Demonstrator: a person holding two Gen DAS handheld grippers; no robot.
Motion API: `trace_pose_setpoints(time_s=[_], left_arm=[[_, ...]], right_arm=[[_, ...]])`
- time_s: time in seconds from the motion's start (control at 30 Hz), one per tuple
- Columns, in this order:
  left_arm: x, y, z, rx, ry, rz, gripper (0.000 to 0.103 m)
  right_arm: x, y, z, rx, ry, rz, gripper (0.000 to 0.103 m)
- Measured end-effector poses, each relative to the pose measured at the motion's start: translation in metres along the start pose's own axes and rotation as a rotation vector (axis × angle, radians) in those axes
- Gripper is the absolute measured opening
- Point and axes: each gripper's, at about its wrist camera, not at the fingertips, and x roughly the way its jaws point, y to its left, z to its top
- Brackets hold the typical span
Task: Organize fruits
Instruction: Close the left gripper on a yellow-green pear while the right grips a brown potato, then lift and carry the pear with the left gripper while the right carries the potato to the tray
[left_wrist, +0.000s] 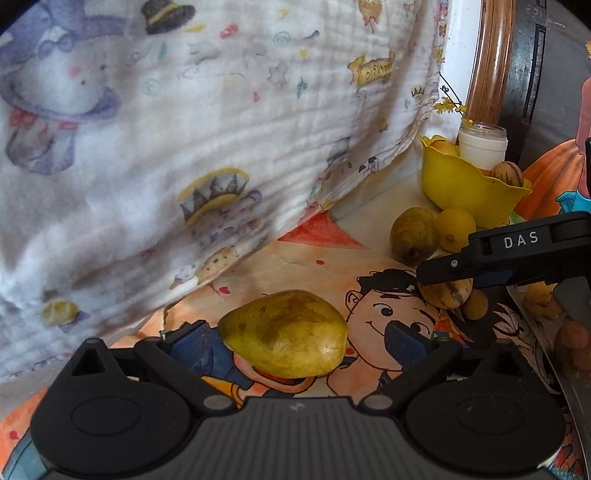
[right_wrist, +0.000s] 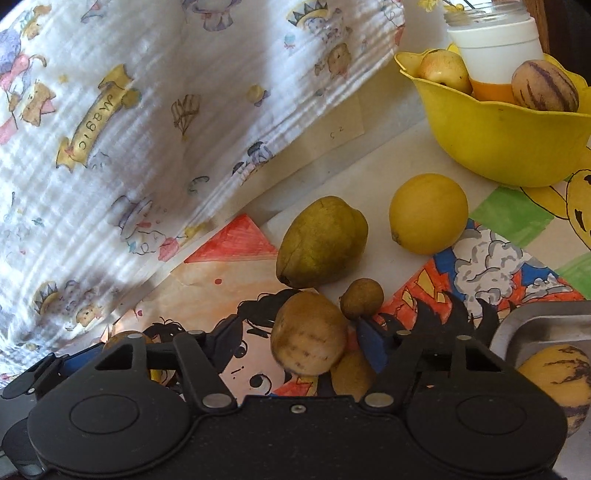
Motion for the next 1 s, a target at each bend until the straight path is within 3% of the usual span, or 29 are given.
trace_pose_setpoints(time_s=[0.2, 0.33, 0.57, 1.0], left_arm=[[0.005, -0.002, -0.001, 0.008, -0.002, 0.018, 0.093], [0.006, 0.001, -0.002, 0.002, -0.004, 0.02, 0.088], [0.009, 0.002, -0.004, 0.0, 0.005, 0.016, 0.073], [0.01, 0.0, -0.003, -0.001, 0.008, 0.028, 0.063]], right_arm=[[0.006, 0.006, -0.003, -0.023, 0.006, 0.004, 0.057], [0.008, 0.012, -0.009, -0.074, 0.012, 0.005, 0.056], [0.006, 0.017, -0.015, -0.134, -0.002, -0.02, 0.045], [0.005, 0.016, -0.018, -0.148, -0.028, -0.015, 0.043]])
